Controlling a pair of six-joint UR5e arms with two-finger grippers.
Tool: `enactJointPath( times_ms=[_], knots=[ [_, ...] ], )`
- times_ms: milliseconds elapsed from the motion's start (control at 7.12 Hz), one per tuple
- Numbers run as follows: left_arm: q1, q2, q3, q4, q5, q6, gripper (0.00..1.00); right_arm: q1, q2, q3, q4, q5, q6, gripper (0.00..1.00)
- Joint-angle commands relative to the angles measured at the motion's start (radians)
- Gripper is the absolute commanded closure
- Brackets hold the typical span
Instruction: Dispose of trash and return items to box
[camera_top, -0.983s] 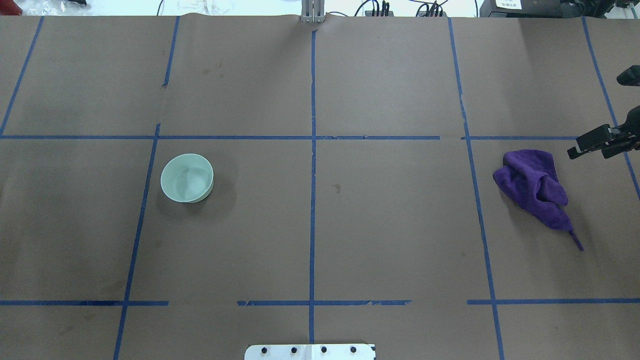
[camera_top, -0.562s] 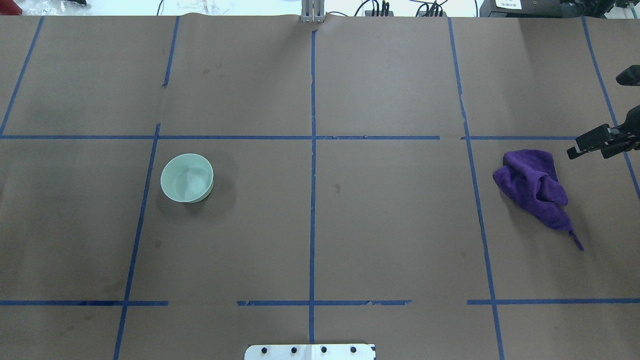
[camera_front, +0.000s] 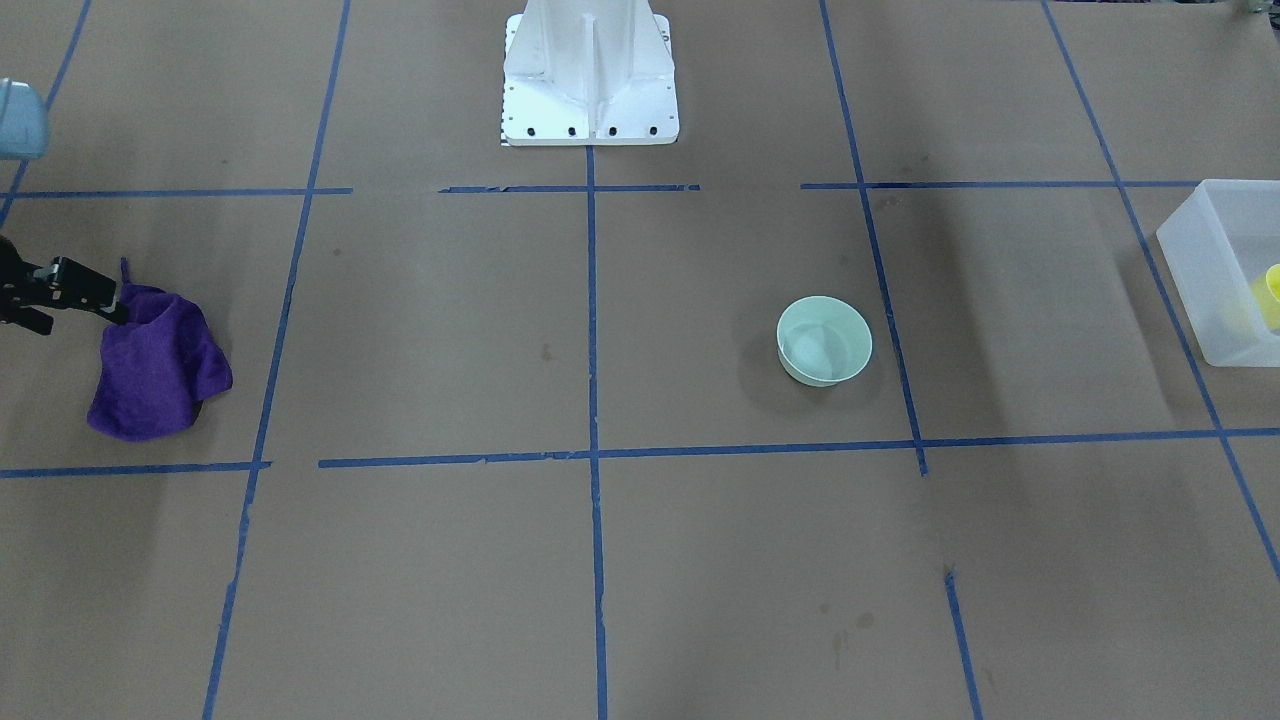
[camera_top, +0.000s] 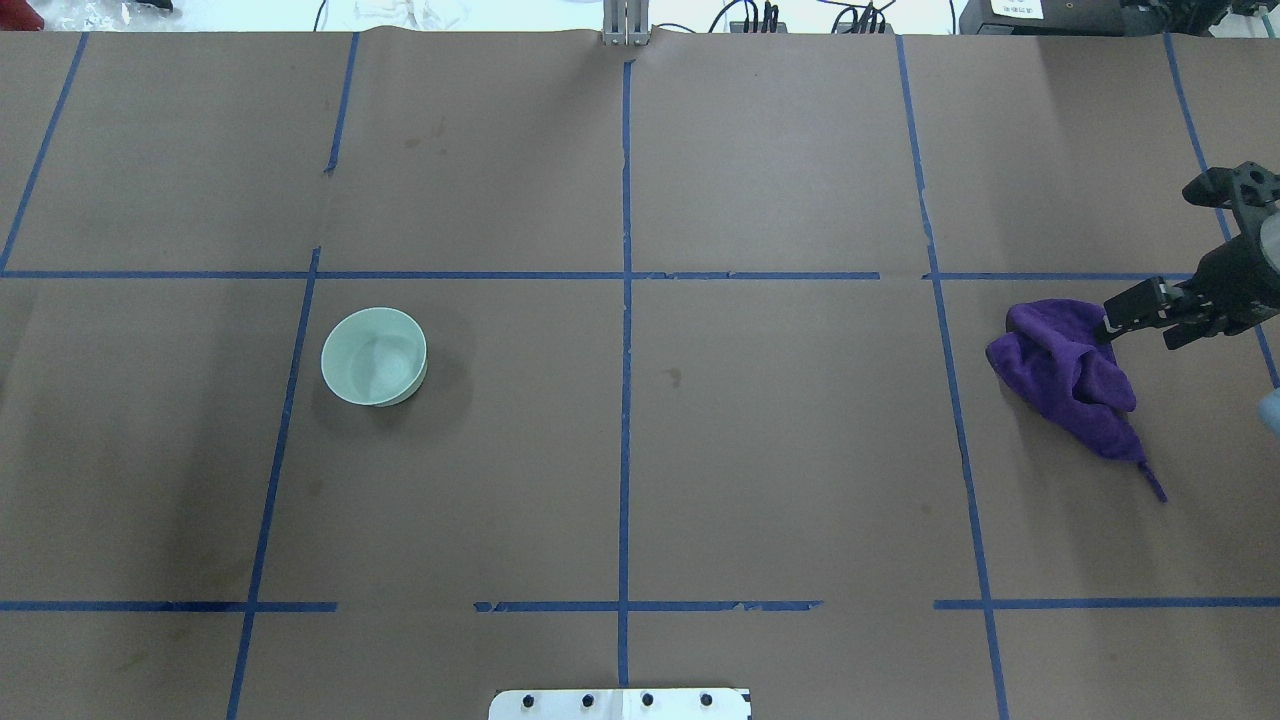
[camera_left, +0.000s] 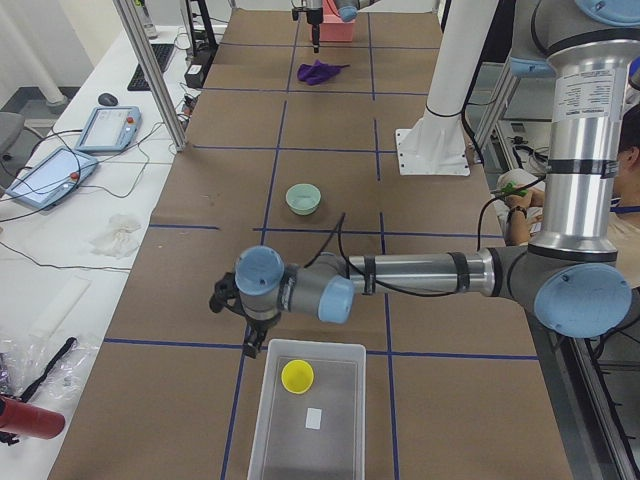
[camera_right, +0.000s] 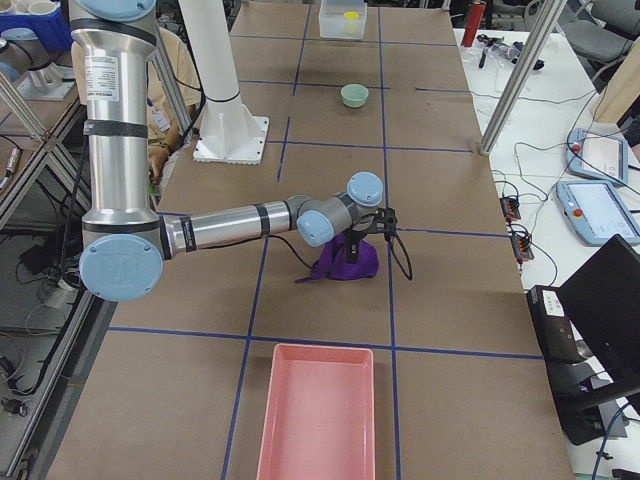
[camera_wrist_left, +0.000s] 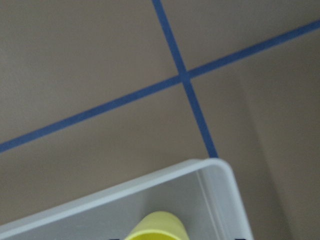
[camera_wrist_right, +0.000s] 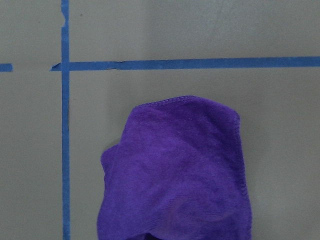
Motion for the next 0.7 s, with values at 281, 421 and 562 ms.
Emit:
enactJointPath(
  times_ms=[281,421,562],
  knots=[
    [0.338,-0.079,-0.265,0.039,0.003,-0.604,0.00,-0.164,0.001,-0.002,0.117,-0.168,0.266,0.24],
    [0.425,-0.079,-0.265,0.006,0.041,-0.634,0.00,-0.164,-0.003,0.002,0.117,-0.172,0.269,0.91],
    [0.520,-0.077,-0.269,-0.081,0.132,-0.774,0.00,-0.160,-0.004,0.004,0.117,-0.170,0.269,1.00]
  ],
)
